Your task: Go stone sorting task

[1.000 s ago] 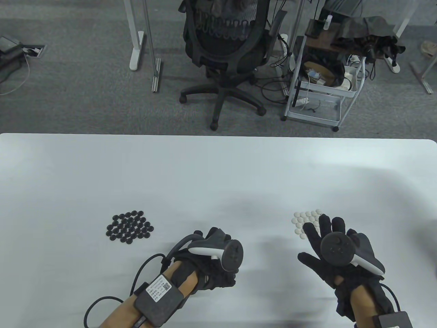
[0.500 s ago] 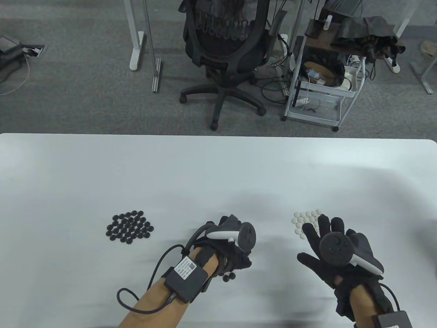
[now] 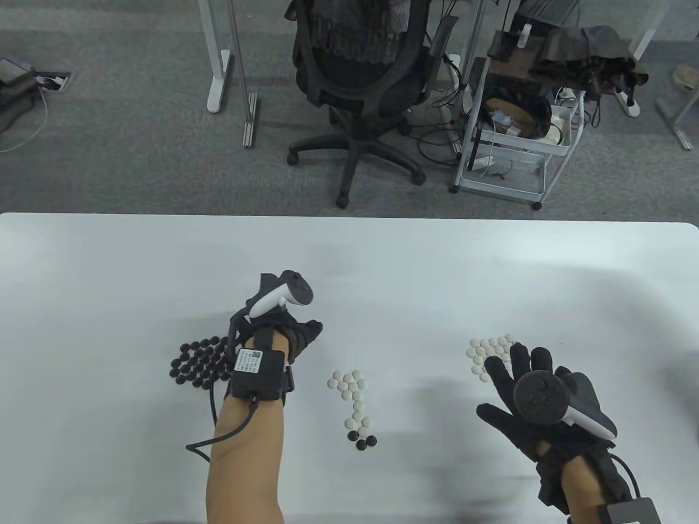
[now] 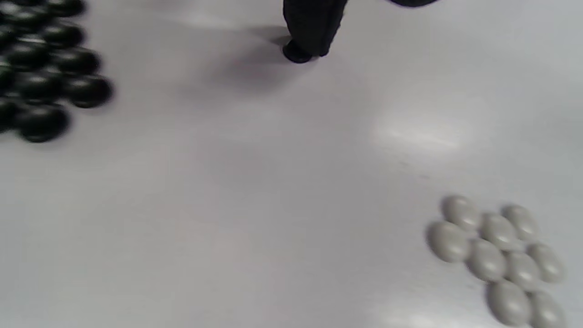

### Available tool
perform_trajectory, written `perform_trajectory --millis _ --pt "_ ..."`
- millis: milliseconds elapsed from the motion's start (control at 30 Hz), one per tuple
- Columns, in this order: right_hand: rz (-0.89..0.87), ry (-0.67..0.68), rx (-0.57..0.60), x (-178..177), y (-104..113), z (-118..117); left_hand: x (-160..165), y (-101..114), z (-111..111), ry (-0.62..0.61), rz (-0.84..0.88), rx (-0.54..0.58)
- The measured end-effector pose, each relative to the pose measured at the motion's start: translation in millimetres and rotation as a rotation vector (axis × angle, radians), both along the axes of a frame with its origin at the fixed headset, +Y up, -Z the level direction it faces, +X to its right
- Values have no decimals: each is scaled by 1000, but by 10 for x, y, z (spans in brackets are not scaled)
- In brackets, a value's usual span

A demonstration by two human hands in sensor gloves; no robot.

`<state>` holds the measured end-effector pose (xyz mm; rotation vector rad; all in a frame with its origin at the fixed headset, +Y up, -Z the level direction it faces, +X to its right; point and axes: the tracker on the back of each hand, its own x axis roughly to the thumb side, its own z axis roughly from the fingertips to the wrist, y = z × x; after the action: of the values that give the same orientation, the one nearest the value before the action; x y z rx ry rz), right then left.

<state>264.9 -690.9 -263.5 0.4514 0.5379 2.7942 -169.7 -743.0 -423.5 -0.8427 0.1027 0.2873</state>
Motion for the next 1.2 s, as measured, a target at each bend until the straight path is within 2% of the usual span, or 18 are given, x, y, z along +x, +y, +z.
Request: perform_trajectory --millis 167,267,567,733,867,967,1167,1200 --pt "19 11 -4 -35 -23 0 -488 -21 108 112 31 9" --pt "23 8 -8 -35 -29 -3 -622 -16 155 137 26 7" --pt "30 -1 -11 -34 -33 -5 -788 17 225 162 -11 -16" --pt "30 4 -11 -37 -38 -7 -705 187 230 126 -2 17" --pt "19 -2 -4 -14 -23 -10 -317 333 329 -86 63 32" --pt "15 -9 -6 3 -22 -15 13 322 460 -257 43 -4" --pt "14 -8 1 -1 -11 -7 837 307 962 -692 14 13" --pt "15 -7 1 -3 -13 -7 914 301 1025 -725 18 15"
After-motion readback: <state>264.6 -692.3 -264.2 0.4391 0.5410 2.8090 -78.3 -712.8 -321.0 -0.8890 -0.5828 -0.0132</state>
